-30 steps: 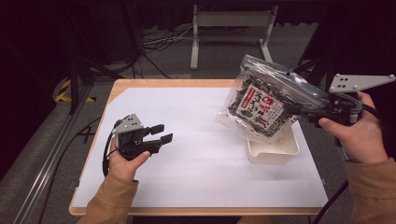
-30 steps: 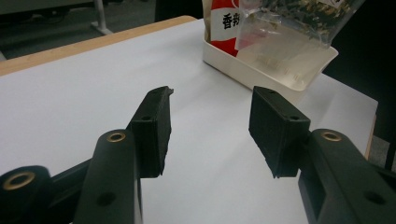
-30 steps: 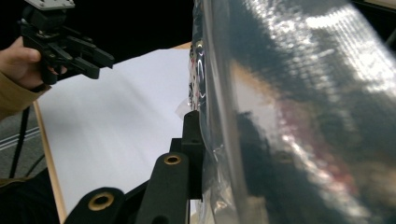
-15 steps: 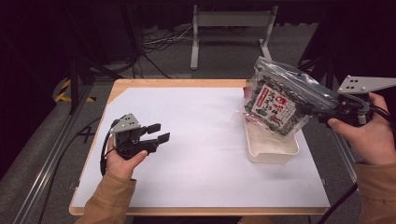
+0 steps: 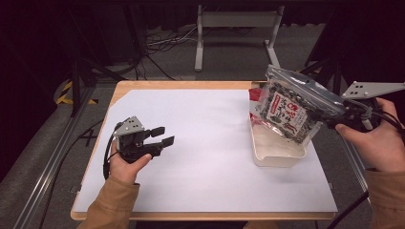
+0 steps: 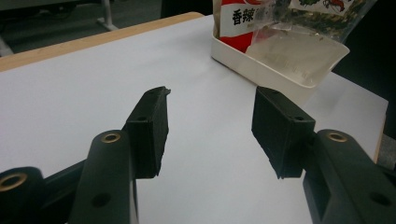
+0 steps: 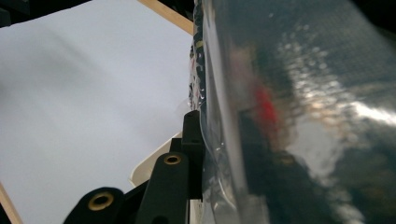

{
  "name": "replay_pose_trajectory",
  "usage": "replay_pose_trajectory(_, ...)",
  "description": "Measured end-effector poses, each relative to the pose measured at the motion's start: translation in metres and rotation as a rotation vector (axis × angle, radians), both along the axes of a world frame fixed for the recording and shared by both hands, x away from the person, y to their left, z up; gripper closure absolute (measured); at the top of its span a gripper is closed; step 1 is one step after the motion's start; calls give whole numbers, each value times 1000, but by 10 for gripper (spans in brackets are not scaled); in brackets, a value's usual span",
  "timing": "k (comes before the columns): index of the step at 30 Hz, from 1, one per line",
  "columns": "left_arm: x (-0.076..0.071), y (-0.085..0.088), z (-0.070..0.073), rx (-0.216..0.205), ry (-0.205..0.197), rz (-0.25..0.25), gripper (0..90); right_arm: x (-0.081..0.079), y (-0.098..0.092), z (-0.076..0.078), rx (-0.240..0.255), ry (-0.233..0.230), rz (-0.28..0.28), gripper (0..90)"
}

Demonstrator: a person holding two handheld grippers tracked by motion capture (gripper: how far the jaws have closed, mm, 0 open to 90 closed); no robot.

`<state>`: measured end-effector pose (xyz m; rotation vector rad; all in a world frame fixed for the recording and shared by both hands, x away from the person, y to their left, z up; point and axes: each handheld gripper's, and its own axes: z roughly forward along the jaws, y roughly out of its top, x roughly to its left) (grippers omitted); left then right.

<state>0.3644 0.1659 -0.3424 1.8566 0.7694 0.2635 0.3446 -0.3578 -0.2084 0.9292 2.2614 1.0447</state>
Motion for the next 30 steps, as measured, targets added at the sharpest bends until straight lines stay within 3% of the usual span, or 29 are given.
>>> replay_pose_trajectory(9, 0, 1, 0, -6, 3, -1, 462, 7, 4, -14, -34, 53, -53, 769)
replay_pose_trajectory(18, 0, 1, 0, -8, 3, 1, 462, 20, 14, -38, -70, 144, -43, 769)
replay_pose_trajectory(30, 0, 0, 0, -9, 4, -1, 462, 30, 20, -50, -82, 167, -51, 770)
